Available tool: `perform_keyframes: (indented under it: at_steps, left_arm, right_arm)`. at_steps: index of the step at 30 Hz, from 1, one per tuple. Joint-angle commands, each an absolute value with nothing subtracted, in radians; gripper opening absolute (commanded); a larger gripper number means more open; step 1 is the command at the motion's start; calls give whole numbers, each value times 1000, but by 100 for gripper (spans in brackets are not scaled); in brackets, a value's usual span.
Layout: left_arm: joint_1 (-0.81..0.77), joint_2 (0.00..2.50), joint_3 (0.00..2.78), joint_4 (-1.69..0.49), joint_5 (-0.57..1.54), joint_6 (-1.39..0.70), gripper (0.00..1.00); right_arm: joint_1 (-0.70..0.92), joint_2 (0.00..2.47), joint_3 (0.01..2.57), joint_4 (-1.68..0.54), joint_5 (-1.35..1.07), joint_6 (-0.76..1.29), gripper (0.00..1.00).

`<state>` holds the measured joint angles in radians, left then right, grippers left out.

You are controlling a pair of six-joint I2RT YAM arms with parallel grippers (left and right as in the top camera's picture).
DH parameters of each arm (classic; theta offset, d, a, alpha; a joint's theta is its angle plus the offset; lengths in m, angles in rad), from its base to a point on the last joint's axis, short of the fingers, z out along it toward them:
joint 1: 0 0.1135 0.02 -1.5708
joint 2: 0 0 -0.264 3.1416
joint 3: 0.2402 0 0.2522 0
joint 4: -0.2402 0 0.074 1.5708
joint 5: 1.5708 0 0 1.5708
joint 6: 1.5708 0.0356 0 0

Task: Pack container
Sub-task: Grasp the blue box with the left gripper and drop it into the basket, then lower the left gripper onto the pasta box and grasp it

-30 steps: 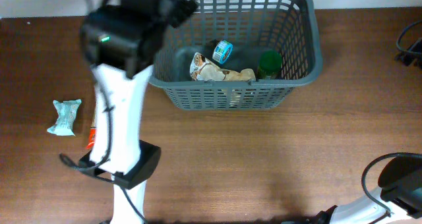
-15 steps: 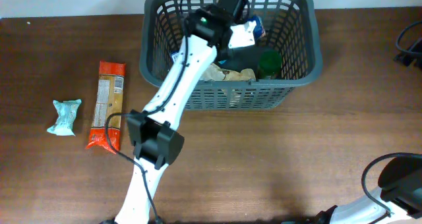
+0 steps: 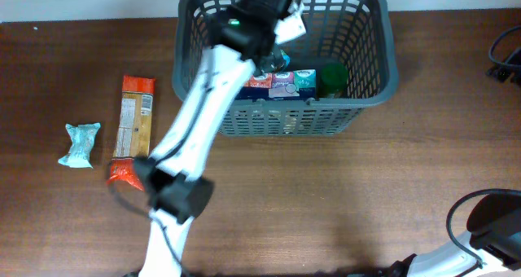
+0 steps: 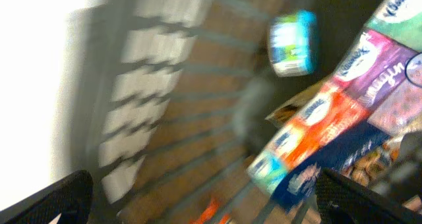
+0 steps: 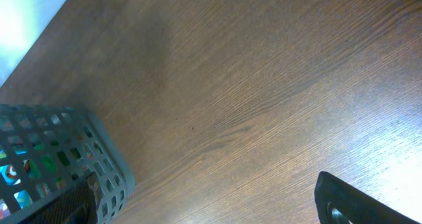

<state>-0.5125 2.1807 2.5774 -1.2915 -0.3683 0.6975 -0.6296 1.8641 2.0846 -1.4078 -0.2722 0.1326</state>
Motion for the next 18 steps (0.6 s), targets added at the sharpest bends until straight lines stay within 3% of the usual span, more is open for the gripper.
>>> perform_keyframes:
  at_steps: [1,10,18]
  left_arm:
    - [-441,1956,2592,-1302,-393,615,99]
    - [-83,1705,2403,-1302,-322,499,100]
    - [190,1767,1970,-1283,-126,272,100]
  right_arm:
    - [-628,1858,2081,-1409,-281,140,96]
    - [-628,1858,2081,-1409,-293,140,96]
    - [-628,1858,2081,-1409,-293,140,96]
